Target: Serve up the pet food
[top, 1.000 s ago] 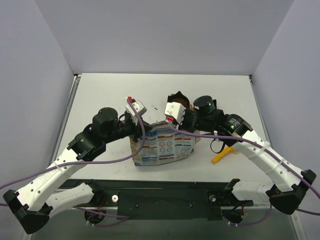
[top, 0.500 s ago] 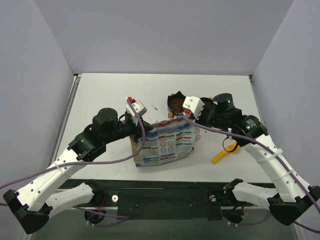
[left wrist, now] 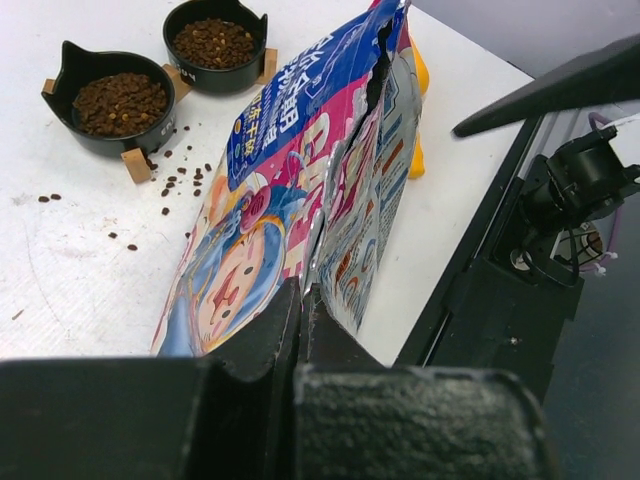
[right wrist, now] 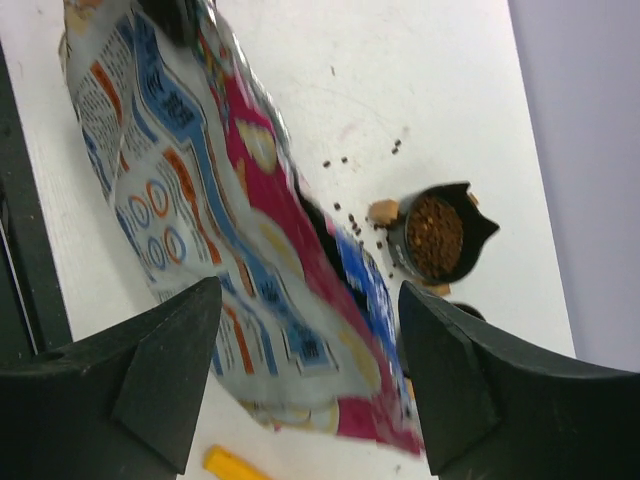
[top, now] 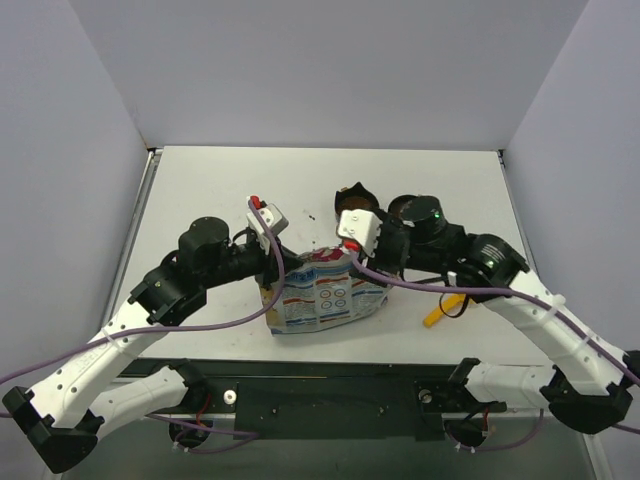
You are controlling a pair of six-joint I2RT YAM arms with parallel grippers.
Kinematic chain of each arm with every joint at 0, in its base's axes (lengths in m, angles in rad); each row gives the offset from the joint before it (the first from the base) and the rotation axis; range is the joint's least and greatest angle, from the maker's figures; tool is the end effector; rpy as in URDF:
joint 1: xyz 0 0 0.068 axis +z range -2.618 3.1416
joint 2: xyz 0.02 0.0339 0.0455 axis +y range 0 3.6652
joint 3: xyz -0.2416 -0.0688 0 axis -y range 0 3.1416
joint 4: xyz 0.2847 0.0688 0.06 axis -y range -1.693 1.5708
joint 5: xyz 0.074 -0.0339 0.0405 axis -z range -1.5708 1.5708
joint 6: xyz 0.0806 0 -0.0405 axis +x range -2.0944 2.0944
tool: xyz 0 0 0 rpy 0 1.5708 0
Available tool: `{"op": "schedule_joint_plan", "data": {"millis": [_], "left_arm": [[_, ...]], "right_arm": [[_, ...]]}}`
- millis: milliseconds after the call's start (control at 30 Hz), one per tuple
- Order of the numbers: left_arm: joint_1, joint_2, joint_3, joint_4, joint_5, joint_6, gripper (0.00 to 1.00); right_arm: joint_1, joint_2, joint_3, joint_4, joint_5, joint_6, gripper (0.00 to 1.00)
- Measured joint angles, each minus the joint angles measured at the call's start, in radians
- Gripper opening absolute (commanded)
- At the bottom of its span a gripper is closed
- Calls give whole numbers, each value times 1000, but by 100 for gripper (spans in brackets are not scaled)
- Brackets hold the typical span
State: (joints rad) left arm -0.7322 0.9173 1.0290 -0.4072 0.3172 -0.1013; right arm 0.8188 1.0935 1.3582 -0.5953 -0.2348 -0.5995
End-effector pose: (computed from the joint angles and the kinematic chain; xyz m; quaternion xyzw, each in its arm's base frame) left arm 0.2014 -0.2148 0.3528 0.3355 0.7251 -0.3540 0.4862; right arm 0.1996 0.2408 0.4110 -0.5780 0.5690 0.1579 0.5632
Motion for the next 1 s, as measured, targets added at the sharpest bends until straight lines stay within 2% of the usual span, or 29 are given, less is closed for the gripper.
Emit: {"op": "schedule_joint_plan", "data": {"millis": [133,200,233,267,300,367,400,467,533,633,733,800,833,1000], "left_arm": [[1,0,0,-1,17,-9,0],[2,0,0,-2,28,-13,0],[3,0,0,-5,33,-14,0],[3,0,0,-9,35,-14,0],[5,1,0,-11,35,-14,0],[10,3,0,-15,38,-14,0],[12,4,0,-15,37,-14,3],[12,5,2,-18,37,-14,19],[12,5,2,-19,26,-12,27],[12,-8,3,-42,-1,1,33],[12,-25,5,-86,-25,23,31],[12,-31,5,-112,-43,39,18],[12,-32,5,-119,-51,44,0],[11,-36,5,-125,-69,67,0]], "right_arm": [[69,149,72,40,0,4,58],[80,220,90,61,-2,5,47],[80,252,95,67,-6,3,32],[80,277,100,67,-13,4,24],[80,296,106,64,-27,9,0],[84,305,108,55,-45,-3,0],[87,304,108,39,-60,1,0],[92,300,108,30,-63,-2,0],[92,296,108,29,-66,-3,0],[86,285,102,26,-65,-3,0],[80,274,95,26,-68,-2,0],[76,272,95,26,-71,-1,0],[75,272,95,26,-73,-1,0],[71,271,95,27,-81,-2,0]]}}
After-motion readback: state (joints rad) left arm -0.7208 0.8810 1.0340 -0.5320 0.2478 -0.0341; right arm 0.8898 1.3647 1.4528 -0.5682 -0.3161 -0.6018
